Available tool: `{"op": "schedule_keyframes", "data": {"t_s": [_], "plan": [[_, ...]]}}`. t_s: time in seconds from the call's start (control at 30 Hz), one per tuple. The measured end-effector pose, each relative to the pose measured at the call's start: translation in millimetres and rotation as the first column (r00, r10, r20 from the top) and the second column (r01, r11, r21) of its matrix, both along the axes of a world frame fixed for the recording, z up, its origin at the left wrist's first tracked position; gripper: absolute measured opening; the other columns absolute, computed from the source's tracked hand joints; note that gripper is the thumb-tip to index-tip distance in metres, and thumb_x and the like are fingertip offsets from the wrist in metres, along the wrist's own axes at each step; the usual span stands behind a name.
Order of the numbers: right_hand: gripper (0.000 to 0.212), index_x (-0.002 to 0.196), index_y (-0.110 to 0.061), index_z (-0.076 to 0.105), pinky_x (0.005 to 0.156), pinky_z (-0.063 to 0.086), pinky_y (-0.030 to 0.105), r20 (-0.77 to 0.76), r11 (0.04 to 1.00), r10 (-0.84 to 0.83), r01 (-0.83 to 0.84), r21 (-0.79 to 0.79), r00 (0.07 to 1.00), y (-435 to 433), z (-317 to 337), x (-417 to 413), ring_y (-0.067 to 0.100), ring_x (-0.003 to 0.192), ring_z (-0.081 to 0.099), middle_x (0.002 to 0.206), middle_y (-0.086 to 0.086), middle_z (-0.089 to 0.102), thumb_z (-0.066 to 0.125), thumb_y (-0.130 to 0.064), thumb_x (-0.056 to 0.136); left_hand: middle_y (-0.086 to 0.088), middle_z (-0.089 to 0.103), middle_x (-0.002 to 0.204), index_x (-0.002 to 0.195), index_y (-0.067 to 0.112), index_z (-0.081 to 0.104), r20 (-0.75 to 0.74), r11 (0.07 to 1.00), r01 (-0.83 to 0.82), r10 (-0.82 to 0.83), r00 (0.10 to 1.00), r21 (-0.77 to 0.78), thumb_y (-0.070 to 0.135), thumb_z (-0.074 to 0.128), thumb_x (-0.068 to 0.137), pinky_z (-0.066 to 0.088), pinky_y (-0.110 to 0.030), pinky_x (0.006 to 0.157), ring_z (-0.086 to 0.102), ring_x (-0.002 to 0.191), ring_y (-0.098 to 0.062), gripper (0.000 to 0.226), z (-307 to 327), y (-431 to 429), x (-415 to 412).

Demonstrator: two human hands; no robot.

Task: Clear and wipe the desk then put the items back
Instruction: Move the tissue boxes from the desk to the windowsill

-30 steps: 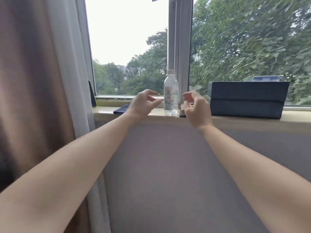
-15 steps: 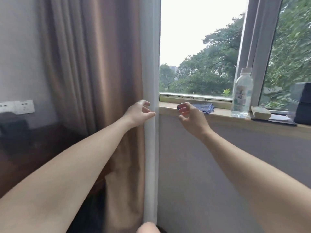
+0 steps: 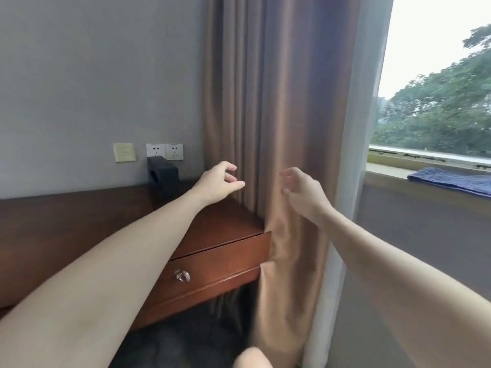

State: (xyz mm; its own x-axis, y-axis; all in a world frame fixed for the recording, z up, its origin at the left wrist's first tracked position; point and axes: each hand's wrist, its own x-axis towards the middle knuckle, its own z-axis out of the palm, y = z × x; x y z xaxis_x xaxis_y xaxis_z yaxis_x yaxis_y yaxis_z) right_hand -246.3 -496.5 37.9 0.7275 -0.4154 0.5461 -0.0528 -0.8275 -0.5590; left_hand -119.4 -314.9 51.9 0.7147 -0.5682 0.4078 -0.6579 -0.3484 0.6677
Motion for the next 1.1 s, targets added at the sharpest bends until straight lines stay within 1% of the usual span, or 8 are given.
{"op": "schedule_keyframes", "data": {"t_s": [0.17, 0.4, 0.5, 0.63, 0.7, 0.83, 1.0, 1.1], "plan": [[0.039, 0.121, -0.021, 0.058, 0.086, 0.04, 0.016, -0.028, 0.99, 0.137, -0.137, 0.014, 0.99, 41.8, -14.9, 54.1, 0.012, 0.098, 0.062, 0.107, -0.004, 0.068, 0.057, -0.007, 0.084, 0.001, 0.067, 0.115, 0.133, 0.018, 0.051, -0.029, 0.991, -0.129, 0.129, 0.991, 0.02, 0.031, 0.069, 0.088, 0.036, -0.022, 0.089, 0.056, 0.112, -0.014, 0.051, -13.3, 56.1, 32.2], [0.039, 0.124, -0.021, 0.056, 0.088, 0.039, 0.019, -0.094, 0.964, 0.266, -0.262, 0.05, 0.959, 94.9, -36.1, 114.3, 0.012, 0.104, 0.06, 0.112, -0.003, 0.067, 0.059, -0.01, 0.087, 0.003, 0.066, 0.115, 0.133, 0.02, 0.048, -0.111, 0.962, -0.266, 0.271, 0.956, 0.059, 0.031, 0.067, 0.09, 0.036, -0.025, 0.088, 0.056, 0.106, -0.014, 0.049, -38.9, 121.0, 70.4], [0.038, 0.127, -0.02, 0.055, 0.09, 0.042, 0.021, -0.132, 0.953, 0.299, -0.287, 0.1, 0.945, 114.0, -58.3, 136.6, 0.014, 0.106, 0.06, 0.114, -0.001, 0.066, 0.058, -0.011, 0.09, 0.002, 0.066, 0.115, 0.132, 0.02, 0.049, -0.147, 0.949, -0.303, 0.313, 0.938, 0.09, 0.032, 0.067, 0.089, 0.043, -0.029, 0.092, 0.06, 0.106, -0.015, 0.048, -65.4, 140.4, 86.6], [0.037, 0.127, -0.02, 0.054, 0.08, 0.04, 0.014, -0.228, 0.927, 0.35, -0.3, 0.224, 0.909, 129.0, -101.1, 163.0, 0.009, 0.096, 0.06, 0.106, -0.004, 0.066, 0.056, -0.011, 0.091, 0.004, 0.066, 0.115, 0.13, 0.022, 0.049, -0.266, 0.938, -0.321, 0.346, 0.9, 0.132, 0.033, 0.066, 0.09, 0.045, -0.029, 0.094, 0.061, 0.107, -0.015, 0.044, -116.3, 161.2, 106.7], [0.036, 0.126, -0.019, 0.055, 0.073, 0.039, 0.012, -0.256, 0.913, 0.36, -0.281, 0.296, 0.897, 132.5, -117.1, 177.3, 0.009, 0.092, 0.06, 0.099, -0.006, 0.066, 0.055, -0.011, 0.091, 0.008, 0.067, 0.11, 0.126, 0.024, 0.052, -0.348, 0.923, -0.377, 0.377, 0.858, 0.069, 0.032, 0.065, 0.091, 0.048, -0.028, 0.092, 0.063, 0.102, -0.011, 0.038, -138.2, 167.9, 118.4], [0.03, 0.122, -0.02, 0.057, 0.063, 0.037, 0.008, -0.218, 0.893, 0.301, -0.194, 0.406, 0.928, 134.8, -128.8, 214.9, 0.003, 0.082, 0.056, 0.098, -0.005, 0.066, 0.058, -0.016, 0.092, 0.006, 0.067, 0.104, 0.123, 0.022, 0.058, -0.464, 0.846, -0.5, 0.373, 0.804, -0.186, 0.021, 0.062, 0.093, 0.054, -0.034, 0.094, 0.068, 0.092, -0.009, 0.031, -151.7, 169.7, 151.8], [0.032, 0.122, -0.023, 0.056, 0.063, 0.039, 0.015, -0.14, 0.819, 0.238, -0.121, 0.561, 0.961, 136.7, -129.2, 278.6, 0.007, 0.087, 0.057, 0.103, -0.005, 0.064, 0.065, -0.023, 0.091, -0.003, 0.066, 0.107, 0.119, 0.018, 0.06, -0.532, 0.783, -0.489, 0.245, 0.811, -0.385, 0.012, 0.061, 0.094, 0.056, -0.034, 0.091, 0.066, 0.101, -0.014, 0.026, -146.2, 156.9, 202.4], [0.032, 0.121, -0.019, 0.058, 0.063, 0.043, 0.017, -0.022, 0.808, 0.095, -0.064, 0.585, 0.995, 140.9, -130.7, 318.8, 0.005, 0.08, 0.059, 0.094, -0.007, 0.063, 0.065, -0.024, 0.091, -0.004, 0.066, 0.108, 0.12, 0.017, 0.06, -0.545, 0.759, -0.464, 0.173, 0.82, -0.457, 0.01, 0.059, 0.095, 0.057, -0.033, 0.09, 0.066, 0.102, -0.014, 0.026, -146.4, 151.3, 233.6]]}}
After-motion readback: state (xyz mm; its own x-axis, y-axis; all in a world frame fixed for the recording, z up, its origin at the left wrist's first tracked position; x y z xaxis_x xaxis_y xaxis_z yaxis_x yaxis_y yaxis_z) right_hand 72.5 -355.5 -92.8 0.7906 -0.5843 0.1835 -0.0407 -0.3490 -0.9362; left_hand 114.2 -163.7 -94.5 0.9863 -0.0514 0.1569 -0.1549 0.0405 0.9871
